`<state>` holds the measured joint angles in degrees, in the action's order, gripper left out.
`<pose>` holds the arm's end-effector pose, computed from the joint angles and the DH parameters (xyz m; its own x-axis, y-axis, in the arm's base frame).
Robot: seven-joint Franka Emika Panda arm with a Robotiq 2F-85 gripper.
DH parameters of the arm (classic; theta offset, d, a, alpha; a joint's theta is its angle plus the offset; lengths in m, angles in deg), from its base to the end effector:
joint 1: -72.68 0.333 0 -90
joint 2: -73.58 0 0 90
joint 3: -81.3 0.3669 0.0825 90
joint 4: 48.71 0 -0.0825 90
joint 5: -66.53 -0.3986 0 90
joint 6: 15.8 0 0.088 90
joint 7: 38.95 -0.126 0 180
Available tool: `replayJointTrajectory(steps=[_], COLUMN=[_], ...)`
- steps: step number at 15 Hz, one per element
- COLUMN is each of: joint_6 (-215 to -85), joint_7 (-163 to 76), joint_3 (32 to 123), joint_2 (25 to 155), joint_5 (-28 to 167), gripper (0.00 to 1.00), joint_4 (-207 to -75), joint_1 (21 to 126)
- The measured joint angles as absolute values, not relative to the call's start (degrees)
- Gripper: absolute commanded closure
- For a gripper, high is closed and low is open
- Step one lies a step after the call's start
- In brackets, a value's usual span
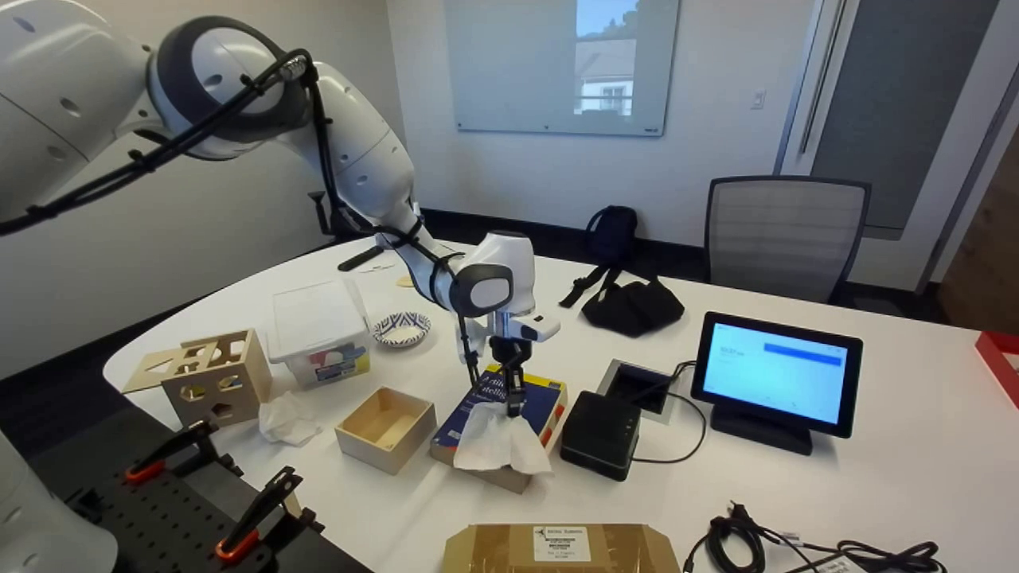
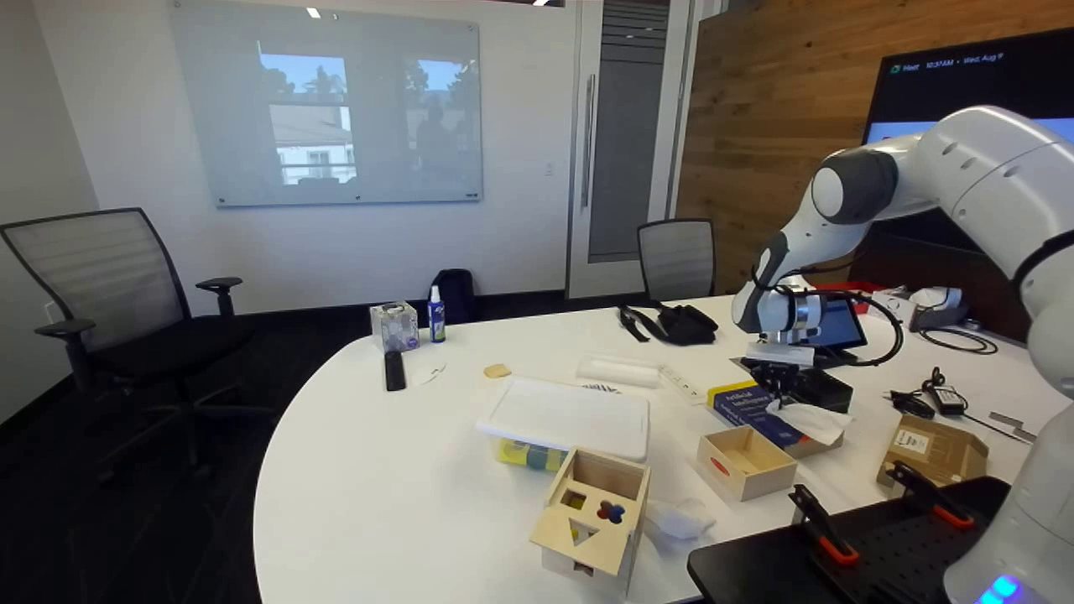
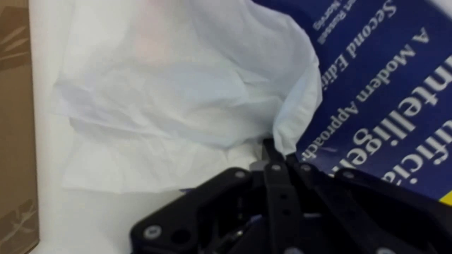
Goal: Use the paper towel to clean the book
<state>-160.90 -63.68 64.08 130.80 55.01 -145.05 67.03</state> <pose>0.6356 -0.2534 0.0287 0.6332 -0.7738 -0.0163 -0.7598 -0.6255 0.1772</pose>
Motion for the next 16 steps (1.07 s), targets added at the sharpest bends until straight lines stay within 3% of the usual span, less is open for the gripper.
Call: replayJointTrajectory(steps=[7, 16], joint_6=[-152.16, -159.57], joint_7=[-53.84, -67.23], joint_3=[71.98, 64.17], joint_2=[129.43, 129.8], joint_5=[55.01, 55.21], gripper=[1.0, 1.0], joint_4=[-143.39, -146.42], joint_1=[63.12, 69.0])
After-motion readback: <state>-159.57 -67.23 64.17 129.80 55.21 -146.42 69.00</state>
